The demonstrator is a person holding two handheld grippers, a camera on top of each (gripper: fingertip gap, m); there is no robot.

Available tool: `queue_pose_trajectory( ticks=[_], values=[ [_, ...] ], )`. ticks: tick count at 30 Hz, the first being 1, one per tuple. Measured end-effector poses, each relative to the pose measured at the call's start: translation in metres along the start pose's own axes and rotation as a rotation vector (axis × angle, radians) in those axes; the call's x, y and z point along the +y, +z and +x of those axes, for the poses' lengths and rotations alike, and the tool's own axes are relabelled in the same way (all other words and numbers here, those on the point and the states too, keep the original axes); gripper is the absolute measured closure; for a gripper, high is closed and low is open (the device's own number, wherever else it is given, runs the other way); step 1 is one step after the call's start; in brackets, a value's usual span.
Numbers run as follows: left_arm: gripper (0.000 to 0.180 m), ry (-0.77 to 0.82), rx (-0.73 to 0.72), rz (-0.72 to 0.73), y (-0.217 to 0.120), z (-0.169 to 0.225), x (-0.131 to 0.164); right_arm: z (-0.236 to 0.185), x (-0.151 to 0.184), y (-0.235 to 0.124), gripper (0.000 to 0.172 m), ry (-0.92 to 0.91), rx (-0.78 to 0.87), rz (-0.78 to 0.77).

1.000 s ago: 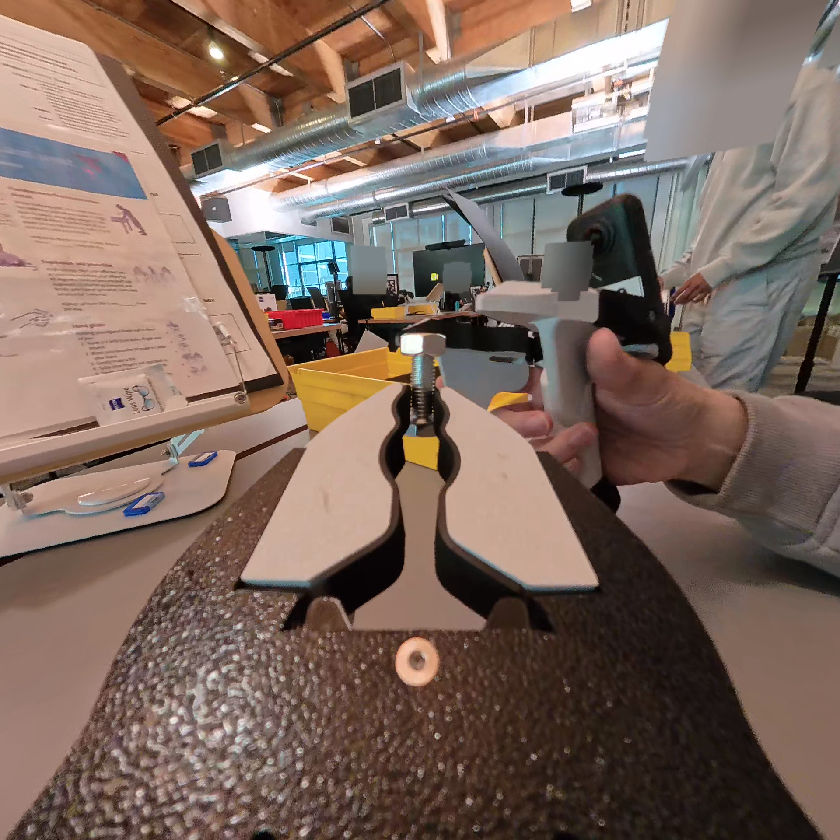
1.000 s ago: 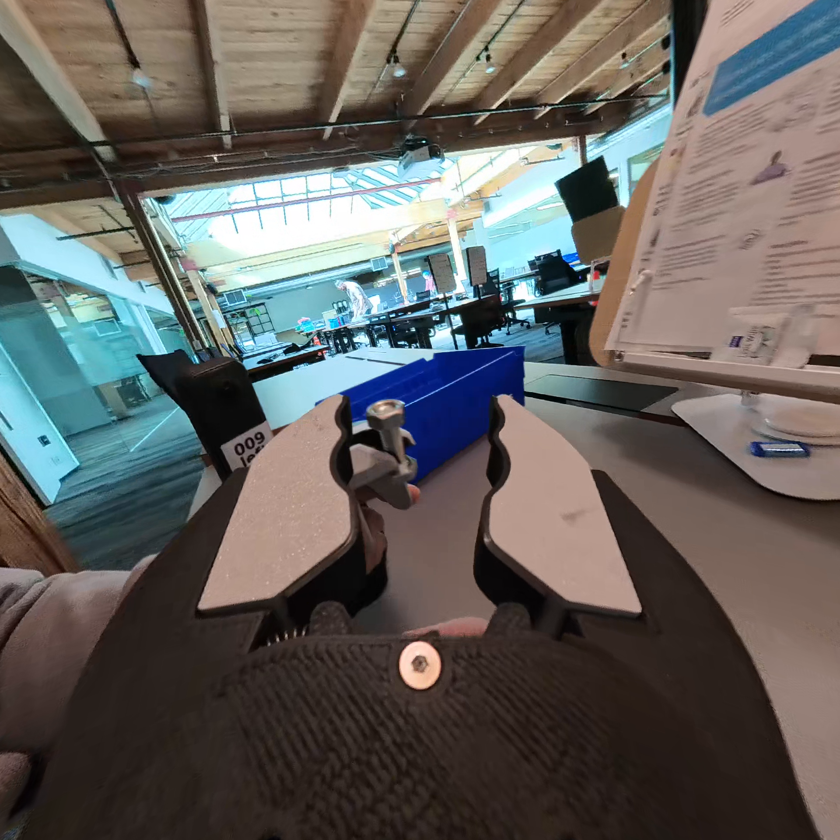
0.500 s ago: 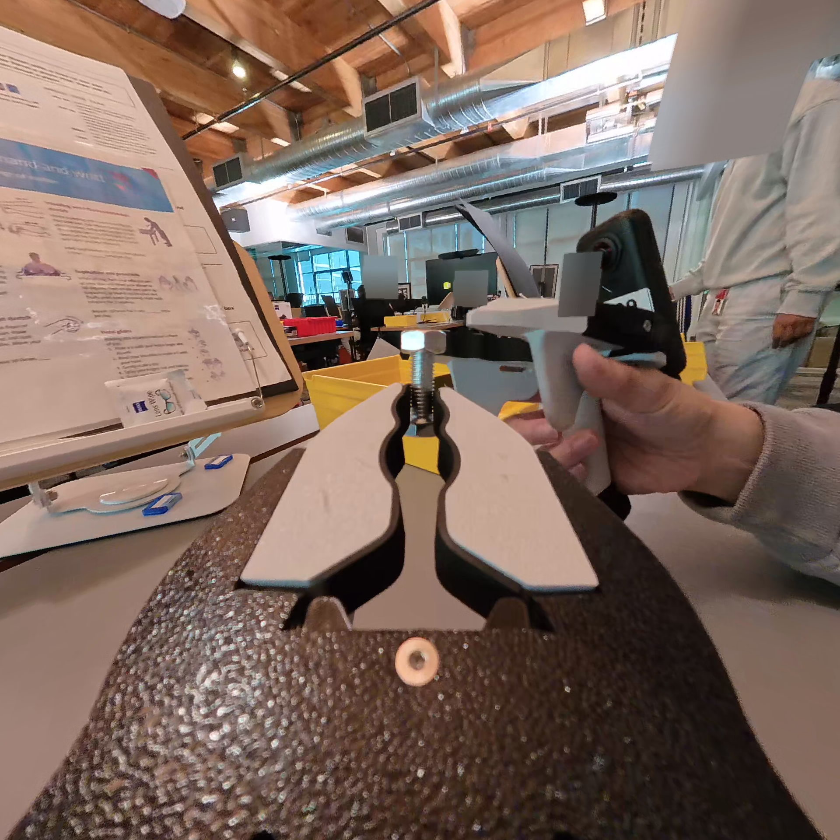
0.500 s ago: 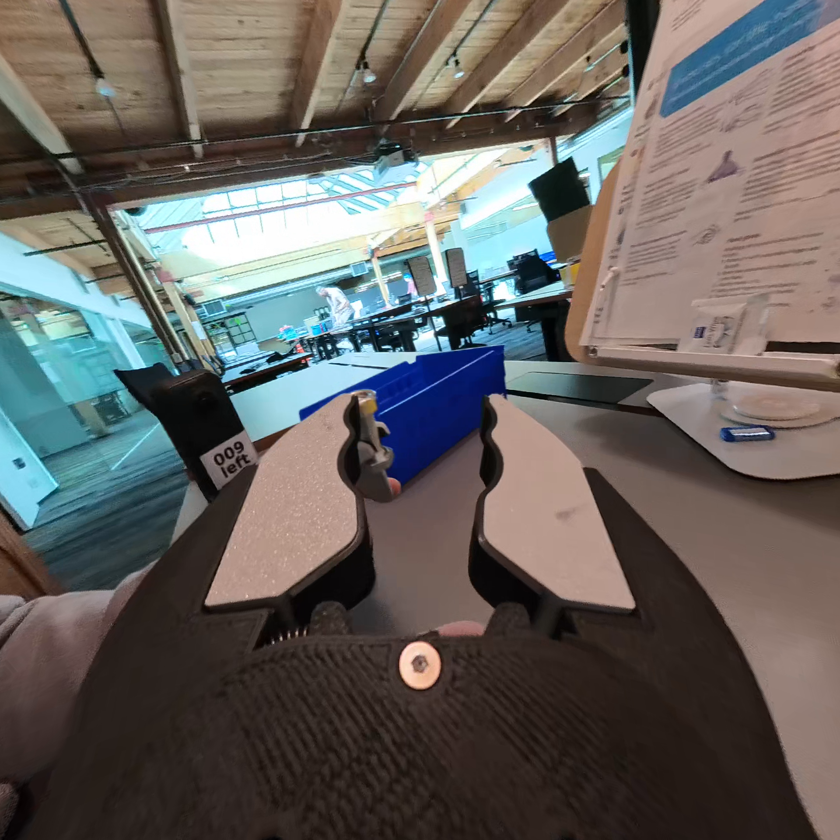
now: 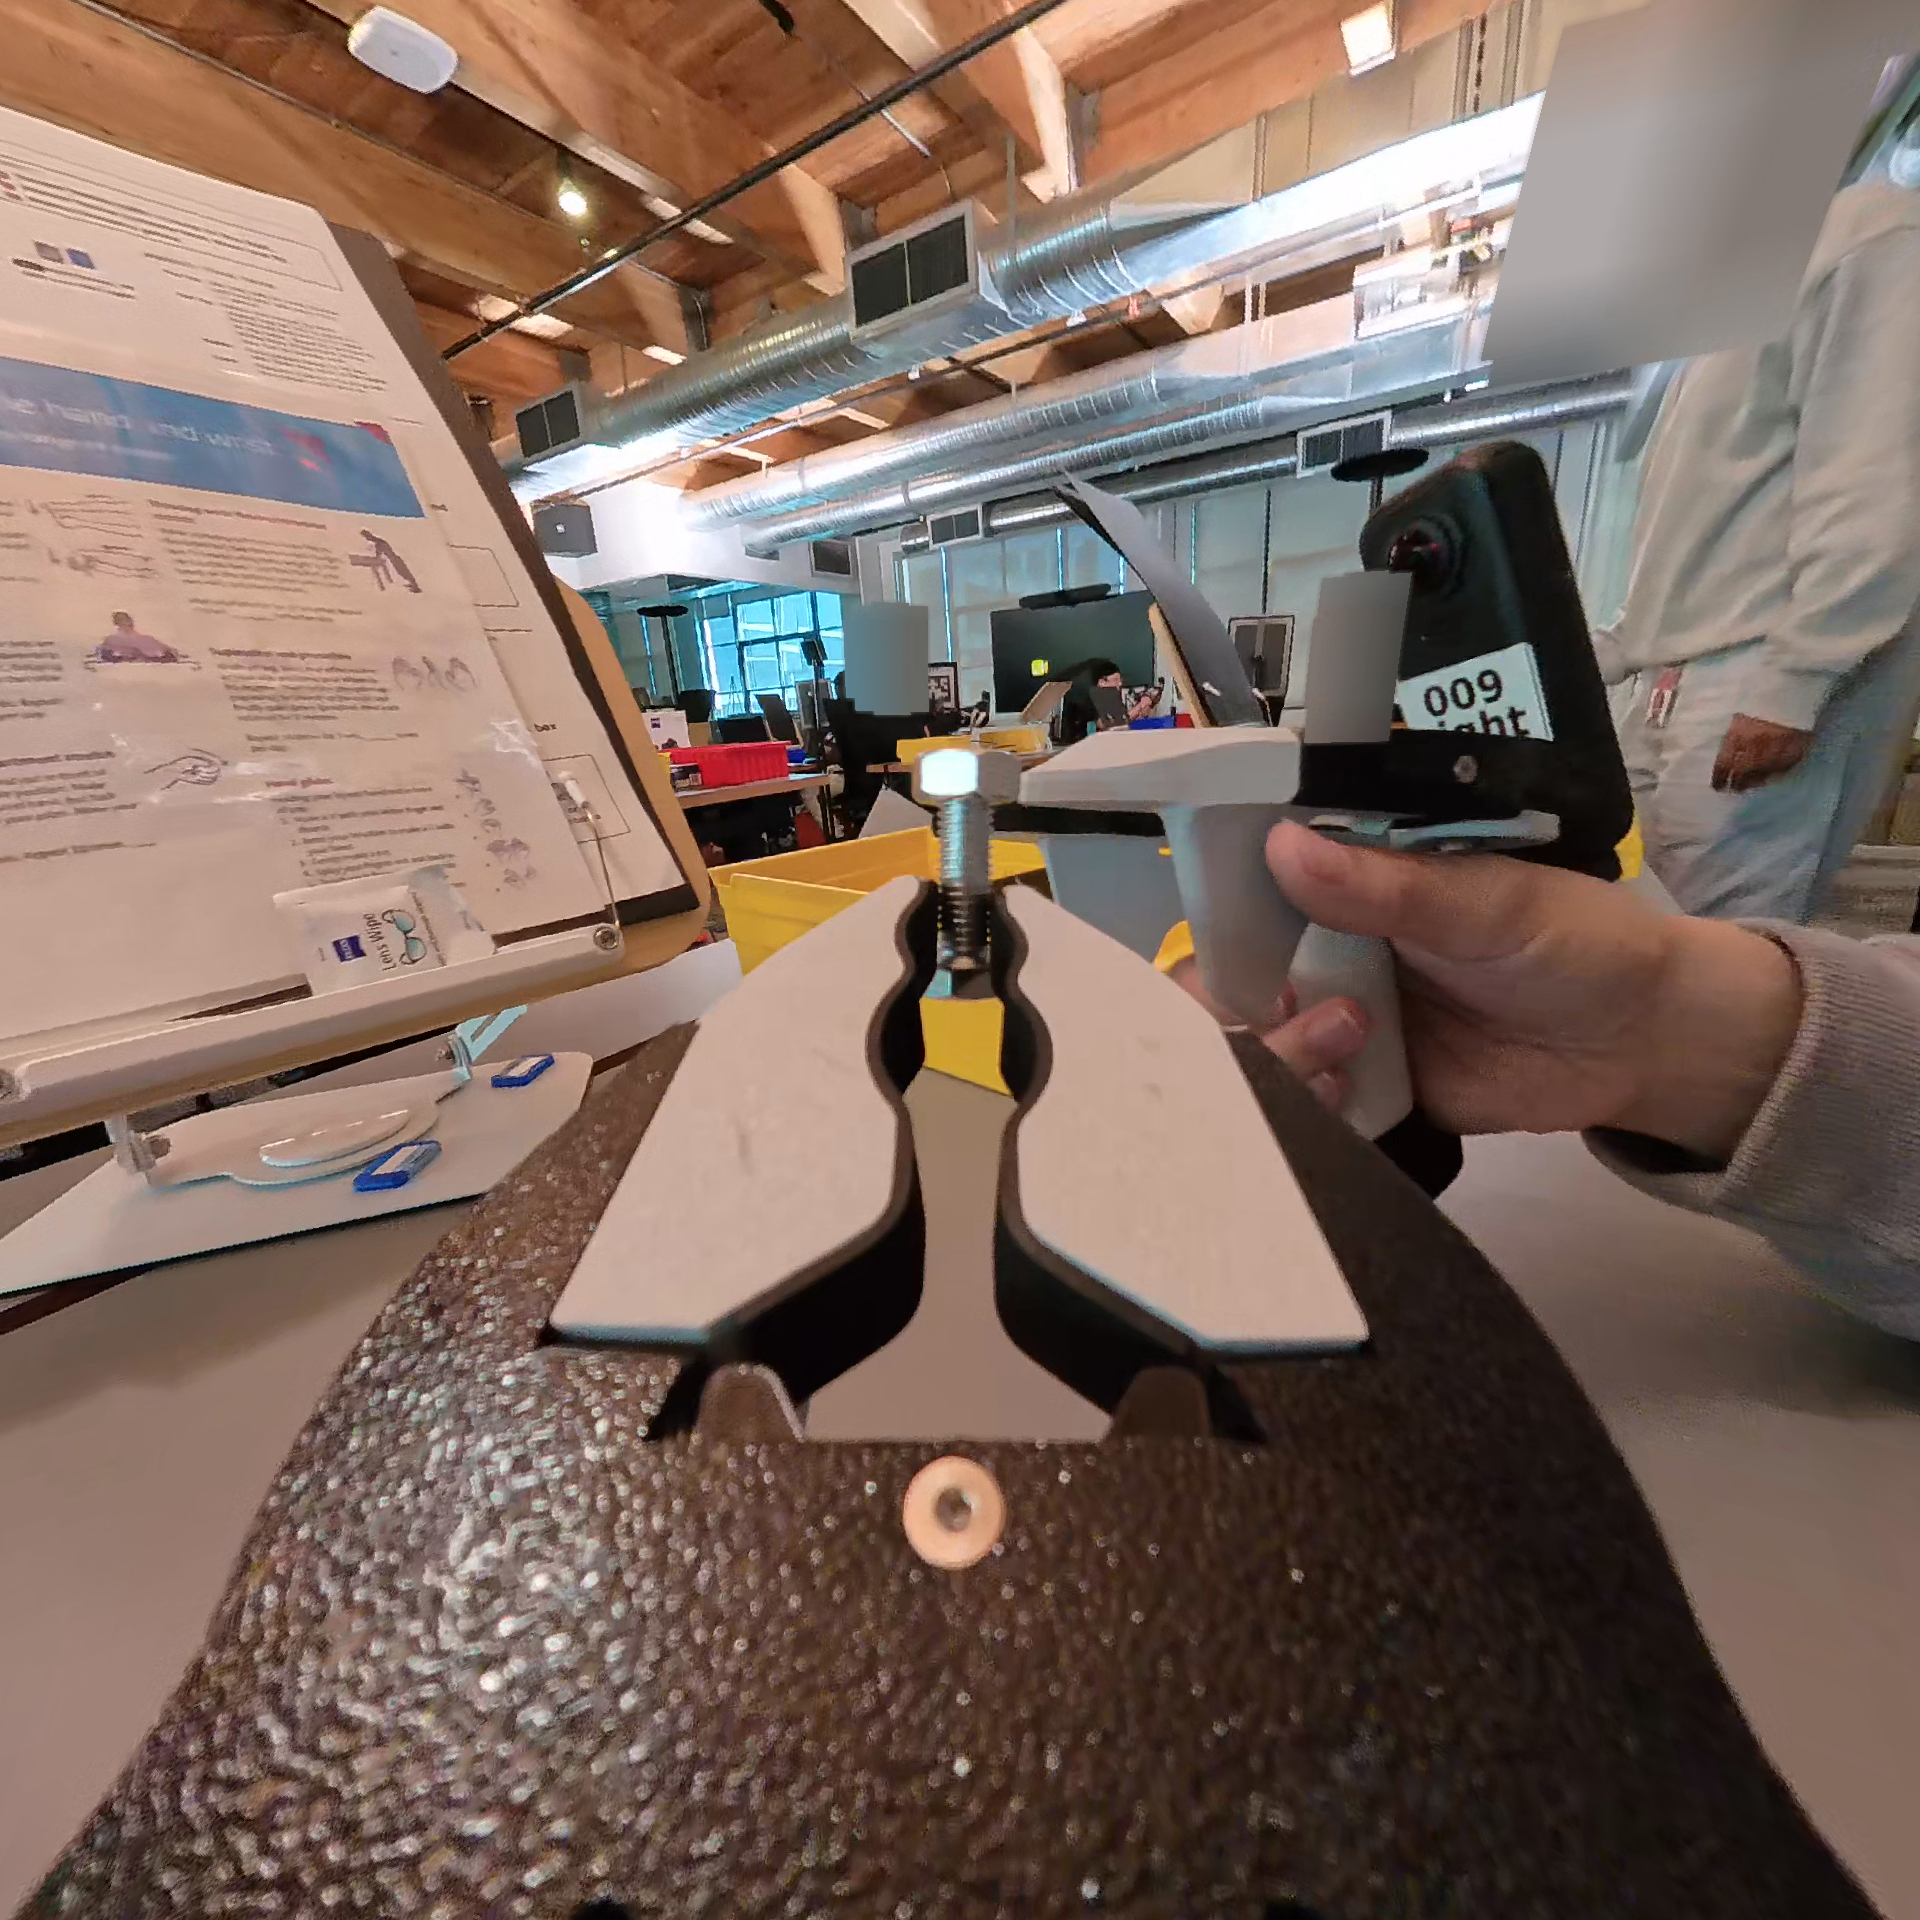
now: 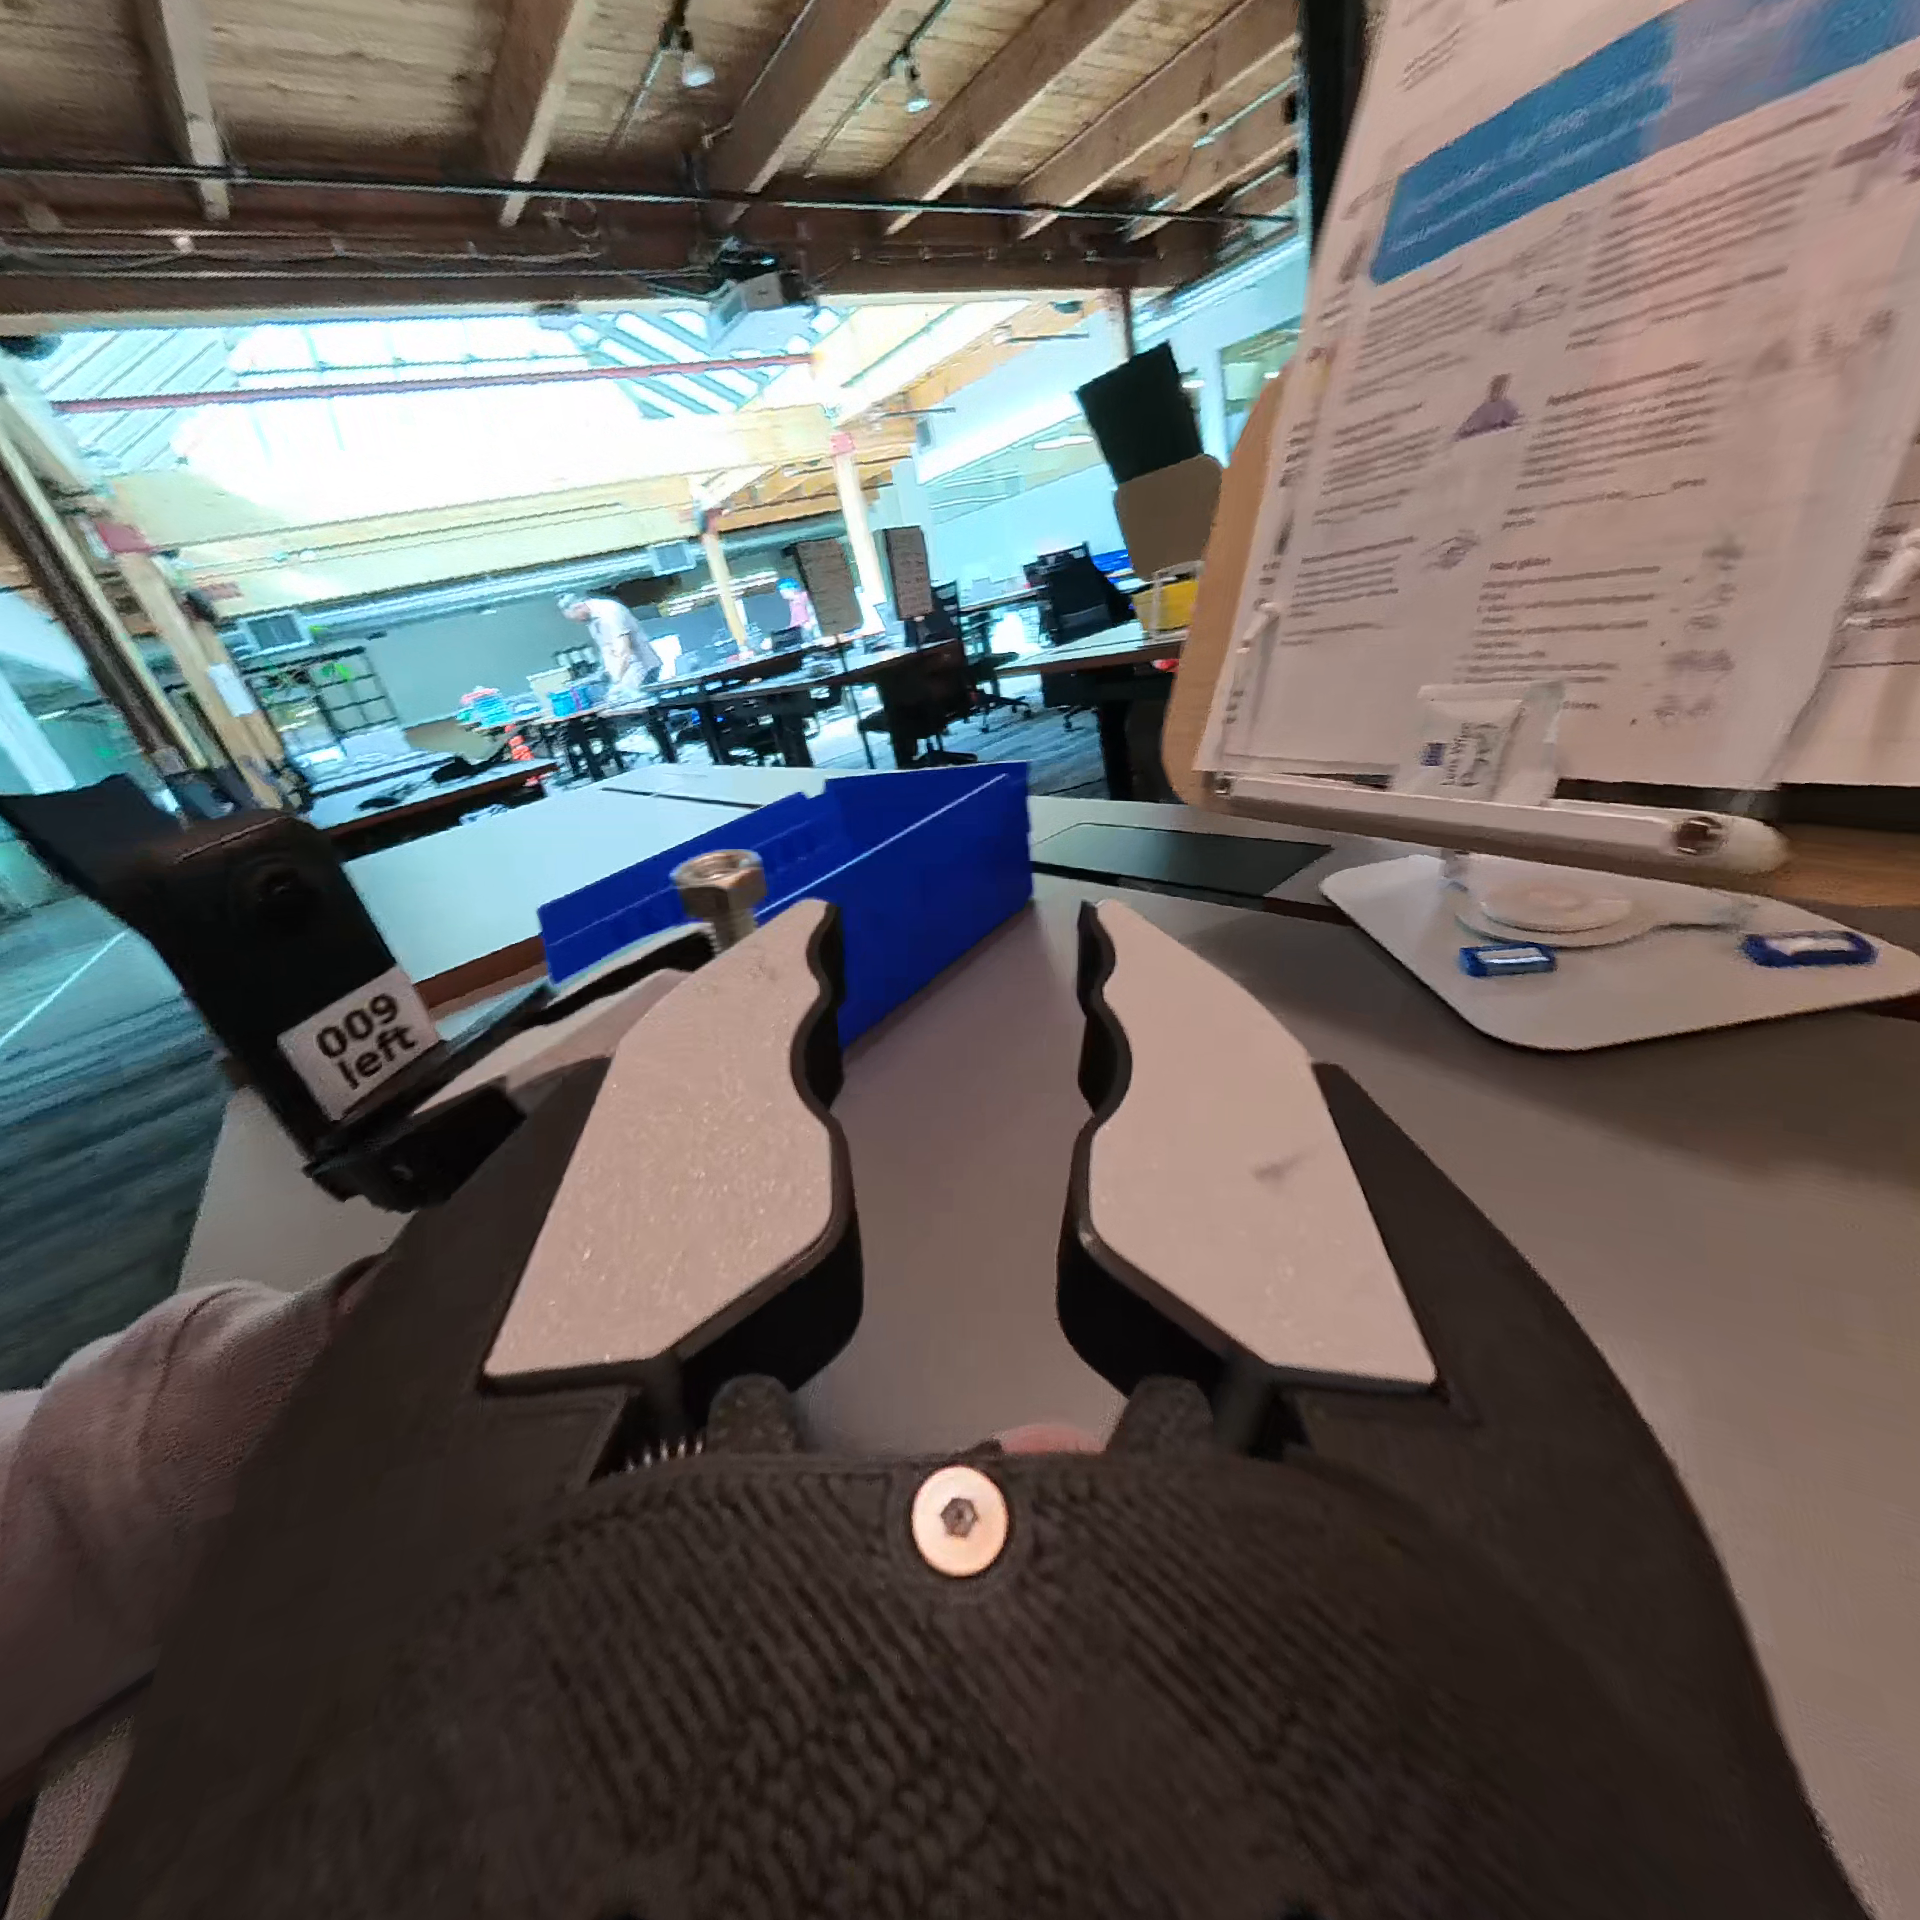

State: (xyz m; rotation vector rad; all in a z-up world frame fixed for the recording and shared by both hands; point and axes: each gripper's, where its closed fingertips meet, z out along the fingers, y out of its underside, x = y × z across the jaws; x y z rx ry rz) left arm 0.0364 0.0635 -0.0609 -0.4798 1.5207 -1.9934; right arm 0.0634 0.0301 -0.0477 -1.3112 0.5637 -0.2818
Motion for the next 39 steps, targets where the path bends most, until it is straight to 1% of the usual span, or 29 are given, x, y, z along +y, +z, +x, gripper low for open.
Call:
queue_pose_trajectory(
  ticks=[1,2,4,5,8,11,14,16,18,21,23,25,28,30,32,36,39],
  values=[
    [0.172,-0.001,-0.001,-0.004,0.000,-0.001,0.001,0.003,-0.003,-0.002,0.126,0.014,-0.002,0.008],
    [0.172,0.001,-0.002,-0.010,0.000,-0.001,0.002,0.000,-0.006,-0.003,0.124,0.030,-0.040,0.023],
    [0.172,0.008,0.005,-0.015,0.002,0.002,0.003,-0.016,-0.012,-0.003,0.126,0.063,-0.125,0.052],
    [0.172,0.015,0.008,-0.020,0.003,0.004,0.004,-0.022,-0.012,-0.001,0.126,0.063,-0.136,0.050],
    [0.172,0.042,0.014,-0.038,0.005,0.008,0.006,-0.030,0.000,0.007,0.126,0.015,-0.089,0.005],
    [0.172,0.051,0.013,-0.044,0.005,0.009,0.007,-0.039,0.008,0.011,0.126,0.008,-0.098,-0.017],
    [0.172,0.049,0.011,-0.042,0.005,0.008,0.007,-0.035,0.006,0.010,0.135,0.006,-0.073,0.004],
    [0.172,0.047,0.011,-0.044,0.005,0.008,0.007,-0.033,0.005,0.010,0.135,0.006,-0.074,0.002],
    [0.172,0.050,0.011,-0.047,0.005,0.008,0.007,-0.035,0.005,0.009,0.139,-0.008,-0.090,-0.002],
    [0.172,0.051,0.004,-0.041,0.004,0.006,0.006,-0.033,0.005,0.008,0.135,-0.027,-0.091,-0.023],
    [0.172,0.033,-0.001,-0.030,0.003,0.004,0.005,-0.031,0.004,0.007,0.135,-0.036,-0.086,-0.025],
    [0.172,0.017,-0.001,-0.012,0.002,0.003,0.002,-0.025,0.002,0.005,0.143,-0.046,-0.062,-0.020],
    [0.172,0.011,-0.004,-0.009,0.001,0.001,0.001,-0.018,-0.001,0.002,0.138,-0.040,-0.048,-0.020],
    [0.172,0.015,-0.003,-0.013,0.002,0.002,0.002,-0.028,-0.006,0.001,0.138,0.004,-0.121,0.016],
    [0.172,0.029,0.001,-0.021,0.003,0.004,0.003,-0.037,-0.007,0.003,0.137,0.029,-0.154,0.022],
    [0.172,0.070,-0.009,-0.036,0.004,0.006,0.005,-0.042,0.005,0.009,0.140,0.007,-0.123,-0.021],
    [0.172,0.105,-0.023,-0.052,0.005,0.006,0.006,-0.043,0.007,0.011,0.143,0.006,-0.095,-0.021]
  ],
)
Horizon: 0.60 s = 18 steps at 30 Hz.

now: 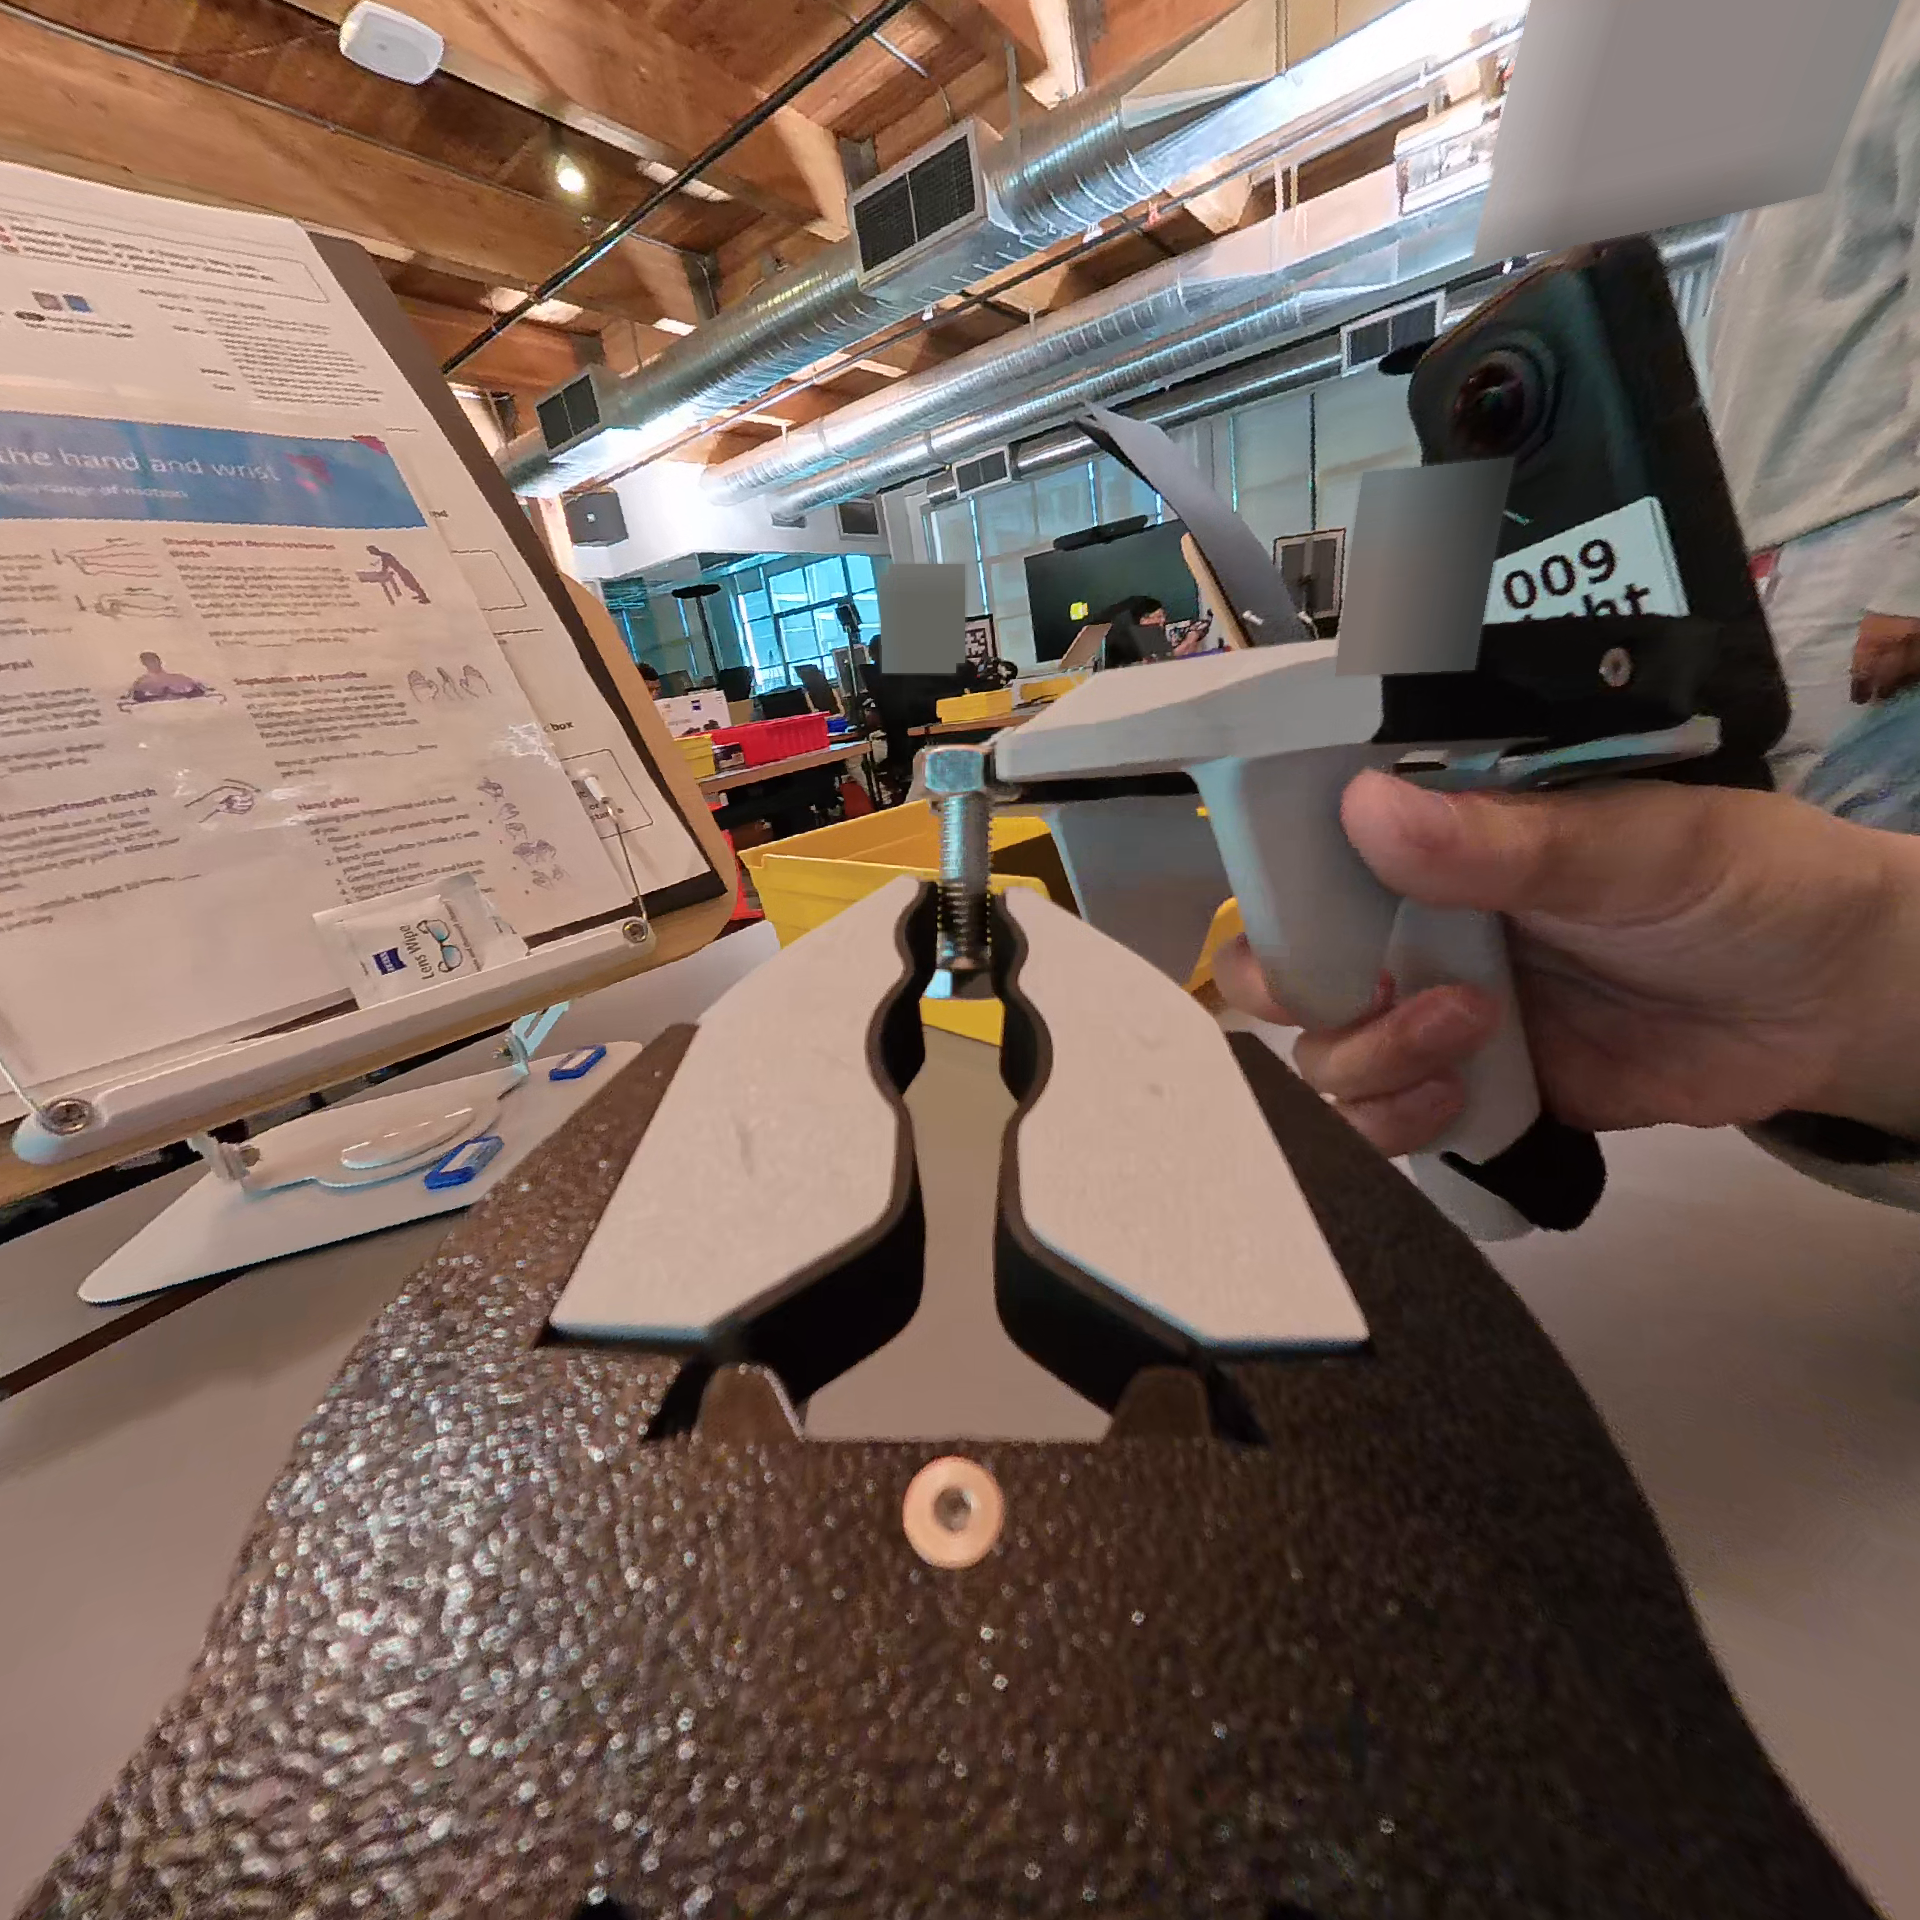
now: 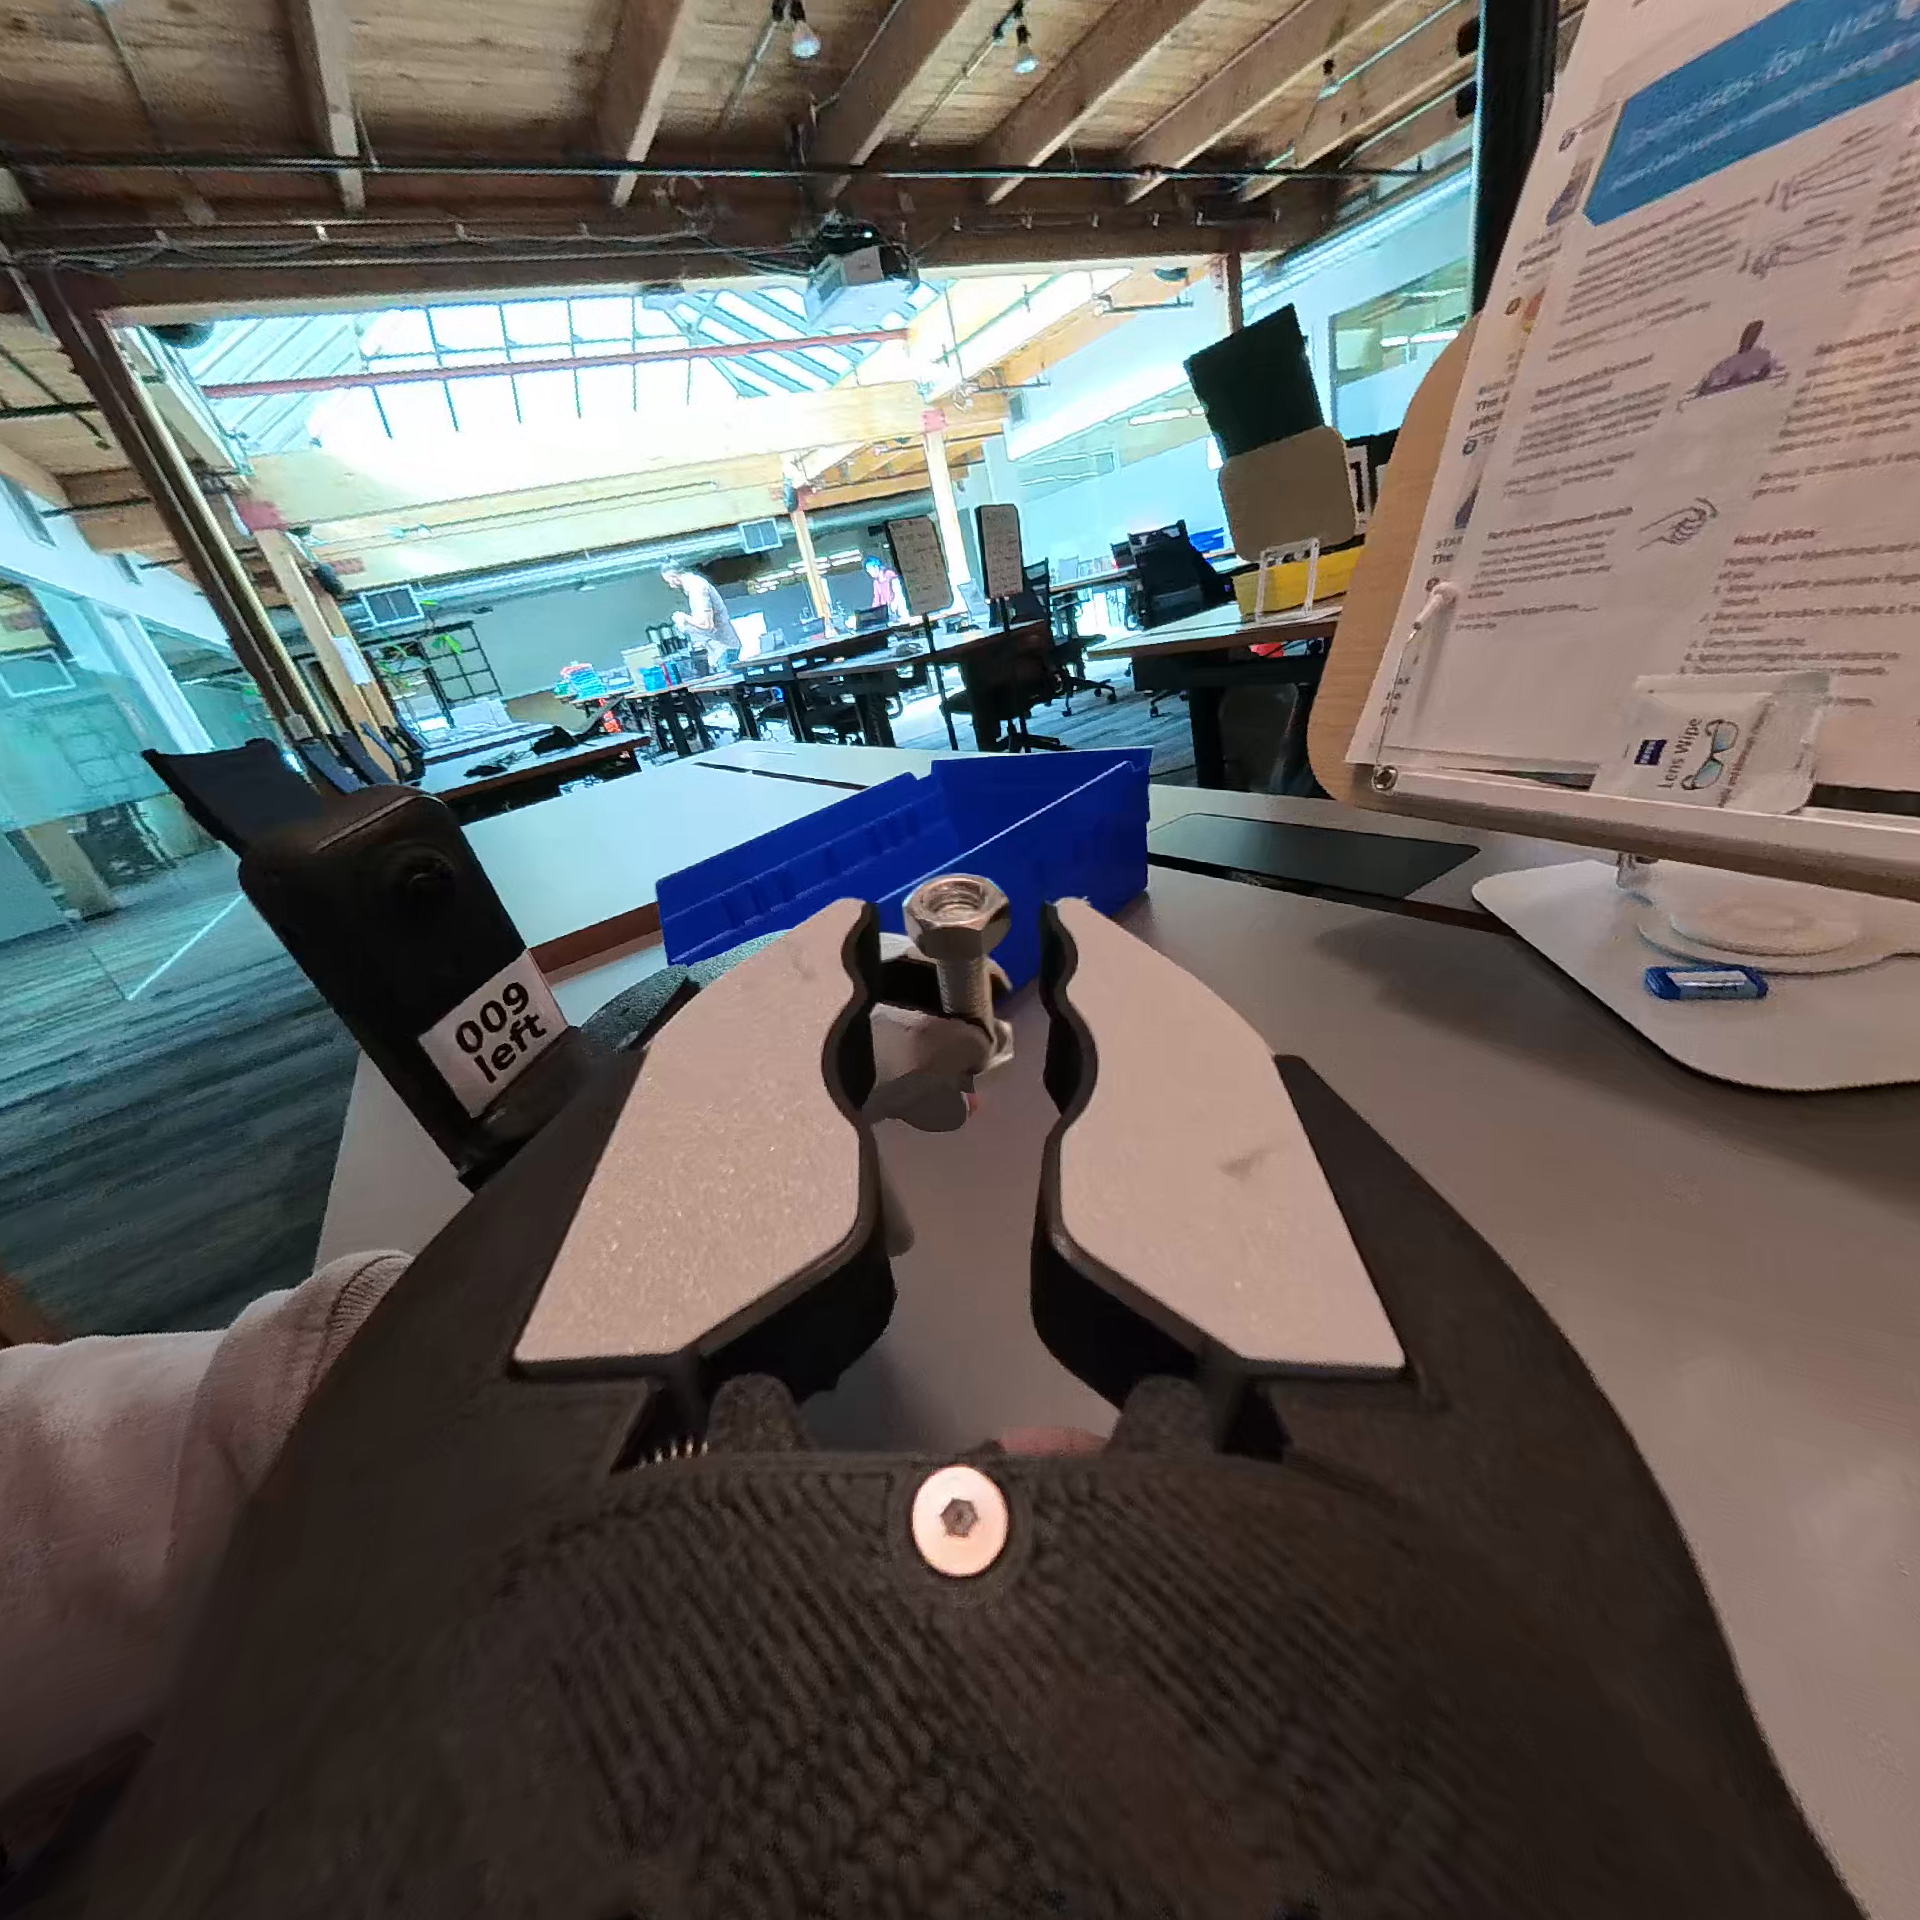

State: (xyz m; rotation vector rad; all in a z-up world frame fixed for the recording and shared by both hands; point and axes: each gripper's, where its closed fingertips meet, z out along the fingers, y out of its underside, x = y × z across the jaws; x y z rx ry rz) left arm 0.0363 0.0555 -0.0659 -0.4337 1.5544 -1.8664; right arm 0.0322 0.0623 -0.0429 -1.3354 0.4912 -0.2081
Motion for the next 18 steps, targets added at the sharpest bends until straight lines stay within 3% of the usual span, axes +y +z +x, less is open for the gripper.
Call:
queue_pose_trajectory(
  ticks=[3,8,18],
  values=[
    [0.172,0.003,0.000,-0.002,0.001,0.001,0.000,0.000,-0.002,-0.001,0.153,-0.024,0.013,0.014],
    [0.172,-0.025,0.036,0.011,0.000,0.003,-0.001,-0.002,-0.003,-0.003,0.153,-0.048,-0.051,-0.012],
    [0.172,-0.272,0.441,0.082,-0.007,0.046,-0.014,-0.027,-0.006,-0.034,0.153,-0.047,-0.474,-0.089]
  ],
)
